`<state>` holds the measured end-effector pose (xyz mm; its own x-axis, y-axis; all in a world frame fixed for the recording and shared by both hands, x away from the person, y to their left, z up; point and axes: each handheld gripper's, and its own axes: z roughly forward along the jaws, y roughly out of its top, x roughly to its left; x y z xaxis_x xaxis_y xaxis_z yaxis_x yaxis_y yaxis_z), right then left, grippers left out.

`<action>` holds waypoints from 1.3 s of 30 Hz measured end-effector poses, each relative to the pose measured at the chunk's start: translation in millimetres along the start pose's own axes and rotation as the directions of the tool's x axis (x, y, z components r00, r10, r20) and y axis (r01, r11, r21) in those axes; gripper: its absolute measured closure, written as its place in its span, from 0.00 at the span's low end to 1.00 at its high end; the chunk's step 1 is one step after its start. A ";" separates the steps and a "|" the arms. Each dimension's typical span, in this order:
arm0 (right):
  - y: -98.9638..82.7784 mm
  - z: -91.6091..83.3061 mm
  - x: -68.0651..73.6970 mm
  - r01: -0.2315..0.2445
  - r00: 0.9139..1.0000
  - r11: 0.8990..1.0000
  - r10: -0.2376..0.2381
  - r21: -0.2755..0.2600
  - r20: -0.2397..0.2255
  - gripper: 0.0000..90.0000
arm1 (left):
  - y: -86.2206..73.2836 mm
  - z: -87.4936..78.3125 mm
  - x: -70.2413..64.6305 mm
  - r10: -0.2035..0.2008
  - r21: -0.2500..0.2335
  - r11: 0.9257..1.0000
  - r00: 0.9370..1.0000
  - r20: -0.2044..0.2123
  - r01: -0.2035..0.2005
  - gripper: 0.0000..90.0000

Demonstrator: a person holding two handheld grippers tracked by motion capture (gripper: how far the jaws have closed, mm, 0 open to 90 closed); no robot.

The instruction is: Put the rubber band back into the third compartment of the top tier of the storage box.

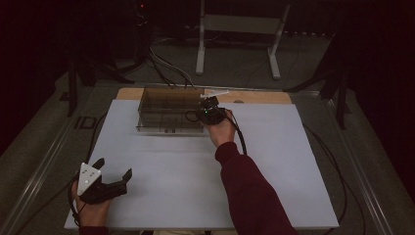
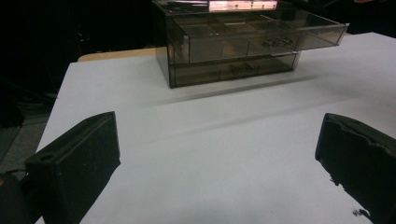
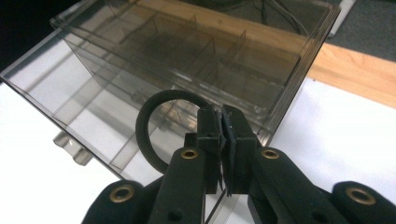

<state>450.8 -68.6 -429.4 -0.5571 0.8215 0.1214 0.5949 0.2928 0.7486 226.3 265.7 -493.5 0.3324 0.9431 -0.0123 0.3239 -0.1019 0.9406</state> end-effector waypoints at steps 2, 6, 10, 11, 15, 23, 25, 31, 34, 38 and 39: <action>-1.8 2.2 0.8 0.002 1.000 1.000 -0.002 0.014 0.002 0.97 | -0.1 0.0 0.2 -0.001 0.000 1.000 1.000 0.001 0.001 0.01; -4.4 4.7 1.8 0.007 1.000 1.000 -0.007 0.028 -0.002 0.96 | -0.1 0.7 -0.4 -0.001 0.002 1.000 1.000 0.001 0.001 0.01; -5.5 5.1 1.8 0.004 1.000 0.999 -0.004 0.035 -0.007 0.96 | -0.2 1.0 -0.6 0.001 0.004 1.000 1.000 0.002 -0.001 0.01; -5.7 5.3 2.1 0.007 1.000 0.999 -0.007 0.035 -0.006 0.96 | -0.2 1.0 -0.6 0.002 0.005 1.000 1.000 0.001 -0.002 0.01; -6.3 6.8 3.7 0.023 1.000 0.999 -0.023 0.042 -0.005 0.95 | -0.1 1.1 -0.8 0.001 0.004 1.000 1.000 0.003 -0.001 0.01; -5.6 0.8 3.3 0.015 0.999 0.999 -0.016 -0.032 -0.048 0.51 | -0.2 0.5 0.0 0.000 0.002 1.000 1.000 0.002 0.000 0.01; -4.9 -2.3 2.3 0.008 0.998 0.999 -0.011 -0.052 -0.054 0.45 | -0.2 0.6 -0.1 -0.001 0.002 1.000 1.000 0.001 0.001 0.01; -1.7 -16.6 -4.1 0.016 1.000 0.996 -0.018 -0.092 -0.018 0.18 | 0.2 0.7 0.1 -0.002 0.000 1.000 1.000 0.012 0.002 0.01; -2.6 -21.6 -8.2 0.024 1.000 0.996 -0.023 -0.088 0.004 0.16 | 1.0 0.3 0.1 0.002 -0.003 1.000 1.000 0.012 -0.002 0.01; -4.7 -28.9 -15.3 0.020 0.999 0.996 -0.017 -0.086 0.041 0.08 | 1.5 -0.8 0.5 0.007 -0.004 1.000 1.000 0.004 -0.007 0.01; -5.6 -31.2 -17.7 0.015 0.999 0.996 -0.011 -0.091 0.041 0.07 | 1.4 -0.7 0.6 0.005 -0.005 1.000 1.000 0.002 -0.005 0.01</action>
<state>439.3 -100.0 -415.3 -0.5397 0.8374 0.0862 0.5314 0.2595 0.8064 226.3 266.4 -491.9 0.3362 0.9418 -0.0081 0.3180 -0.1054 0.9422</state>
